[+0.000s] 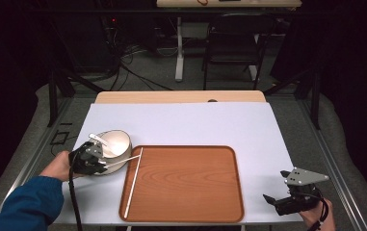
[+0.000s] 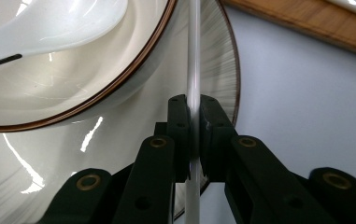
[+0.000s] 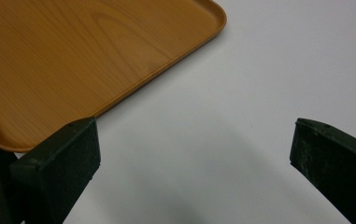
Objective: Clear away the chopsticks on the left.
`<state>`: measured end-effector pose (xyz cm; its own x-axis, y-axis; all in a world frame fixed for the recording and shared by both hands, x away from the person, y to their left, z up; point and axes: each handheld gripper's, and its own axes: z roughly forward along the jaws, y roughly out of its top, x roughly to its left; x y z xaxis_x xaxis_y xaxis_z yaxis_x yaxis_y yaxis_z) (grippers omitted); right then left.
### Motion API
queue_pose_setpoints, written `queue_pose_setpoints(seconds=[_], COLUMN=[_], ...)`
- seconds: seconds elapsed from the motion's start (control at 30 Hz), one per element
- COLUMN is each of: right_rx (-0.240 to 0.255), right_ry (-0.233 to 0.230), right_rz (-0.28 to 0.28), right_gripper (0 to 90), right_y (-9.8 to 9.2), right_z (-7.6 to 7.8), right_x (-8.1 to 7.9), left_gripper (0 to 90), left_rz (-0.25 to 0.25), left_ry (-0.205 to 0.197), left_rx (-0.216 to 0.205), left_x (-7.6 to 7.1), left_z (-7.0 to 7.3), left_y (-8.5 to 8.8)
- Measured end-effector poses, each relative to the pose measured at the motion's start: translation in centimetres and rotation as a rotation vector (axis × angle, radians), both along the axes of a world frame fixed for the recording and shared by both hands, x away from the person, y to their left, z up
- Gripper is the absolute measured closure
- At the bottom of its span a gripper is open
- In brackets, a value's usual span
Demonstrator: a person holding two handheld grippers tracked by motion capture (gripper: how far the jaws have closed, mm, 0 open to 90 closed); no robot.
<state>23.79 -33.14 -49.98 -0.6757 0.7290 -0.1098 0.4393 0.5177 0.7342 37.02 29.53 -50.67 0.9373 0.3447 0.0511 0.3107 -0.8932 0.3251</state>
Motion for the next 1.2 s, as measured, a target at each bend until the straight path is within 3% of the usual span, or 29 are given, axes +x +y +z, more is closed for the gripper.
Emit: queue_pose_setpoints(seconds=[0.2,0.37,0.6,0.67,0.93,1.2], right_rx=[0.001,0.001,-0.001,-0.003,-0.002,-0.003], right_ry=[0.002,0.002,0.002,0.001,0.001,0.003], right_rz=[0.000,-0.001,0.000,-0.001,-0.001,-0.002], right_gripper=[1.1,1.1,1.1,1.1,1.1,1.3], right_y=[0.0,0.1,0.1,0.1,0.1,0.1], right_z=[0.0,0.0,0.0,0.0,0.0,0.0], right_x=[0.0,0.0,0.0,0.0,0.0,0.0], left_gripper=[84.2,84.2,84.2,84.2,84.3,84.3], left_rz=[0.017,0.076,0.133,0.166,0.205,0.237], left_ry=[0.017,0.044,0.036,0.032,0.031,0.047], left_rx=[-0.044,-0.104,-0.128,-0.154,-0.181,-0.236], left_x=[-0.7,-1.1,-1.7,-1.8,-2.4,-3.1], left_z=[1.2,2.3,3.6,4.1,5.1,6.0], left_y=[-0.2,-0.3,-1.3,-1.7,-2.8,-4.1])
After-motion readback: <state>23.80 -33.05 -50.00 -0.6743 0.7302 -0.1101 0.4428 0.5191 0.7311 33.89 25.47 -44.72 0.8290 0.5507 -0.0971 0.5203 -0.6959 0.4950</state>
